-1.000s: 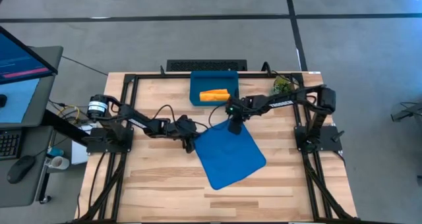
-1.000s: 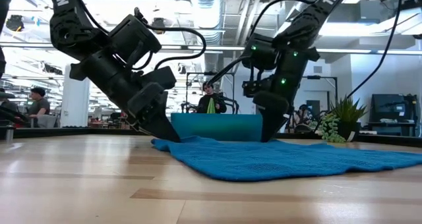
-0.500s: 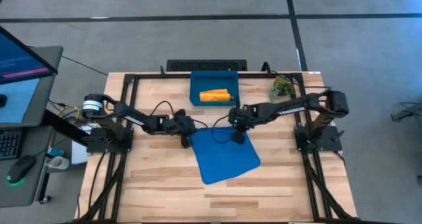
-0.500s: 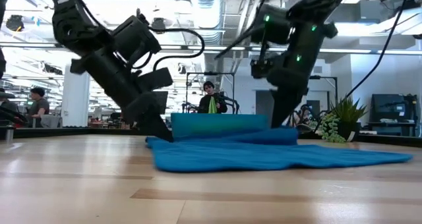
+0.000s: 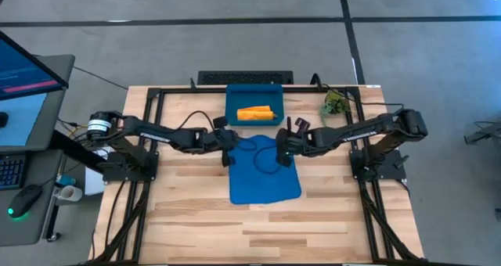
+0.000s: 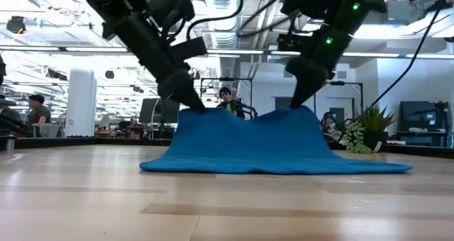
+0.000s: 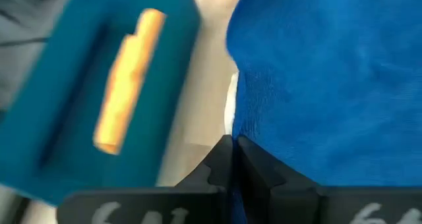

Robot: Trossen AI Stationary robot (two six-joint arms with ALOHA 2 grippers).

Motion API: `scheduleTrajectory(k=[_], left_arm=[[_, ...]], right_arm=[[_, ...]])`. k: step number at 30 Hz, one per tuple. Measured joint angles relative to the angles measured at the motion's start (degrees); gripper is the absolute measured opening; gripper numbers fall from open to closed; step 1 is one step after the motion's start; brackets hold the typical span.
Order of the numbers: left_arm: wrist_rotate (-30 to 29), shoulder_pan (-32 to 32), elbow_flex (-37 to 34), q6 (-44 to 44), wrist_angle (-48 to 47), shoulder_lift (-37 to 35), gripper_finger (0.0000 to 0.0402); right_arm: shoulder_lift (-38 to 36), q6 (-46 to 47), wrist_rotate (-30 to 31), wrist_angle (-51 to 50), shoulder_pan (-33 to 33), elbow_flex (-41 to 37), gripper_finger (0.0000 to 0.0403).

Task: Roll microfiber towels into tight, uniform cylinder then place into a basket
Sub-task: Fold the blue microfiber towel

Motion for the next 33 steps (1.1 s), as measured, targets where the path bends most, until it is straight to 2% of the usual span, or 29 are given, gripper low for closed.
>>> scheduleTrajectory(k=[5,14,20,25,33], left_arm=[[-7.6,0.0,3.4,4.5,0.0,0.1,0.0004],[-4.5,3.0,4.1,3.1,-1.5,0.9,0.0004],[-7.1,4.2,5.0,6.8,-2.0,0.7,0.0004],[-7.2,3.8,9.8,6.4,-12.4,-2.0,0.0004],[-7.4,1.2,16.9,6.5,-27.1,-4.6,0.0004]], right_arm=[[-0.4,0.0,4.7,-2.5,-1.3,-0.1,0.0006],[0.9,1.8,9.0,-0.5,-1.4,-3.0,0.0004],[0.2,1.6,12.8,-0.9,-0.6,-2.2,0.0002],[-1.0,1.5,13.3,-3.2,-0.1,-0.1,0.0003],[-5.6,1.3,14.9,-4.9,4.7,2.5,0.0002]])
